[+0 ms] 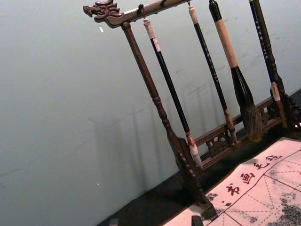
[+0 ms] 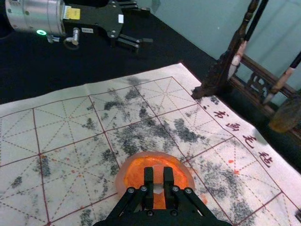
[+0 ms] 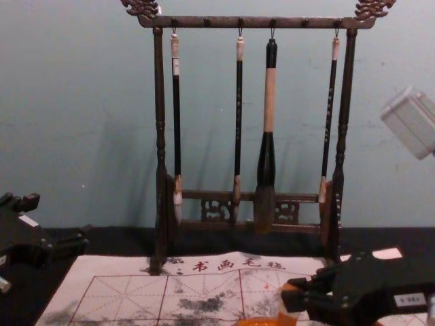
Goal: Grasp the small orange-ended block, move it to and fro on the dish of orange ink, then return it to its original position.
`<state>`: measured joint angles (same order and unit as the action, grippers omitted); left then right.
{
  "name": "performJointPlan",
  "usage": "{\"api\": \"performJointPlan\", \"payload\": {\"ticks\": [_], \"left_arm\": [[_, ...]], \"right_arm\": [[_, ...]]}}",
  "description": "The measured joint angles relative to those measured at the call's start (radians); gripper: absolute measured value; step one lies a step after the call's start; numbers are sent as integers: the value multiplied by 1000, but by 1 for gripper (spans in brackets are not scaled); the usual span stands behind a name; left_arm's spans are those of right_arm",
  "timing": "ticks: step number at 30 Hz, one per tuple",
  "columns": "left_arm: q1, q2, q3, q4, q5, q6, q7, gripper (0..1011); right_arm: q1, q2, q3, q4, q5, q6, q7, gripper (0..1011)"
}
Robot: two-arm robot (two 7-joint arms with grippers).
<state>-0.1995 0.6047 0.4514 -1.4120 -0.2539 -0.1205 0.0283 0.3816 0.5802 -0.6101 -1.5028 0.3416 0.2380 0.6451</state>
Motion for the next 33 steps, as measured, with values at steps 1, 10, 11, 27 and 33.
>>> {"api": "performJointPlan", "payload": {"ticks": [1, 10, 11, 27, 33], "left_arm": [[0, 0, 0, 0, 0, 0, 0, 1001], [0, 0, 0, 0, 0, 0, 0, 1001], [0, 0, 0, 0, 0, 0, 0, 1001], [0, 0, 0, 0, 0, 0, 0, 1001], [0, 0, 0, 0, 0, 0, 0, 1001]], "right_arm": [[0, 0, -2, -3, 1, 1, 1, 71], [7, -6, -17, -9, 3, 2, 6, 71], [10, -8, -20, -7, 3, 2, 7, 71], [45, -36, -36, 29, 0, -1, 8, 71], [58, -45, -42, 49, -5, -3, 8, 71]]}}
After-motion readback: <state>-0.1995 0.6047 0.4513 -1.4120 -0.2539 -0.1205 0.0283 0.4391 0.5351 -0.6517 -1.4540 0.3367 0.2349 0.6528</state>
